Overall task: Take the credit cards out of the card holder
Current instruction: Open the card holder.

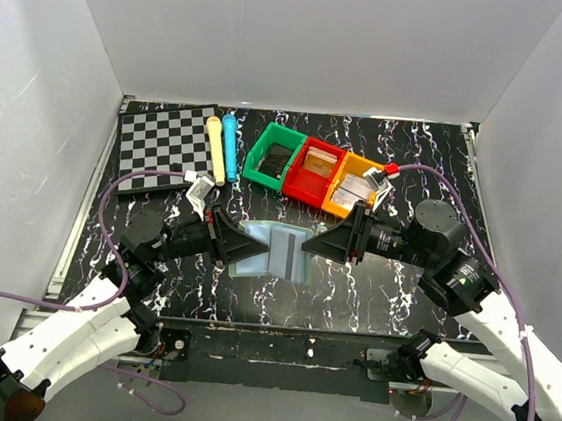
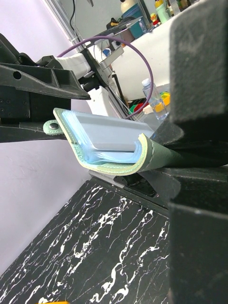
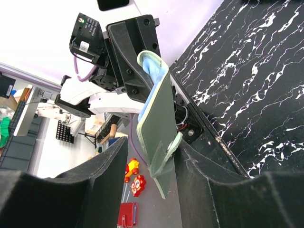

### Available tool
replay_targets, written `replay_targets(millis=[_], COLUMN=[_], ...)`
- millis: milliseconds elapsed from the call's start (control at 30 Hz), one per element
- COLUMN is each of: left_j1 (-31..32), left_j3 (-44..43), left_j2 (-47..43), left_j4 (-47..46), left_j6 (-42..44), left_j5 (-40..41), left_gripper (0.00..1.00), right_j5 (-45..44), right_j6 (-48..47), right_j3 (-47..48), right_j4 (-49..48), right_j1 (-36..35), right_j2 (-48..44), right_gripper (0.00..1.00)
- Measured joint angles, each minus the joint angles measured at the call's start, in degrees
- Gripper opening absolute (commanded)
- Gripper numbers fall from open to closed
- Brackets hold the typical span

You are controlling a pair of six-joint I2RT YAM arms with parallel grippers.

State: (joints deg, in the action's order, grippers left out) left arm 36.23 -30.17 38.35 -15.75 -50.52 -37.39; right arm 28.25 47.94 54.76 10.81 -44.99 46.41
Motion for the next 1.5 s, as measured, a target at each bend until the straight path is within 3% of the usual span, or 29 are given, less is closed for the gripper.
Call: replay_targets(millis=[367, 567, 767, 1067, 1267, 1500], left_j1=[0.0, 0.0, 0.0, 0.0, 0.0, 0.2], left_j3=[-0.1, -1.2, -1.4, -1.4, -1.4, -1.2], left_j2=[-0.3, 0.5, 0.5, 0.5, 0.5, 0.9], left_j4=[0.7, -0.2, -0.9, -0.9, -1.0, -1.5], left_j6=[0.0, -0.5, -0.7, -0.7, -0.7, -1.1], left_j5=[0.5, 0.5, 0.5, 0.6, 0.8, 0.8], left_gripper=[0.0, 0.0, 0.0, 0.0, 0.0, 0.0], right_j5=[3.6, 5.0, 5.2, 5.9, 6.5, 6.5], right_j6=[1.5, 1.5, 1.4, 1.9, 2.7, 2.8], right_j3=[-1.2, -1.2, -1.2, -2.8, -3.2, -3.2], right_j4=[-2.6, -2.8, -2.9, -5.2, -6.5, -6.7], right_j1=[0.7, 0.7, 0.7, 0.7, 0.7, 0.9], right_j2=[0.8, 2.3, 2.3, 0.8, 0.7, 0.4], right_gripper=[0.5, 0.41, 0.38, 0.39, 0.27, 0.01])
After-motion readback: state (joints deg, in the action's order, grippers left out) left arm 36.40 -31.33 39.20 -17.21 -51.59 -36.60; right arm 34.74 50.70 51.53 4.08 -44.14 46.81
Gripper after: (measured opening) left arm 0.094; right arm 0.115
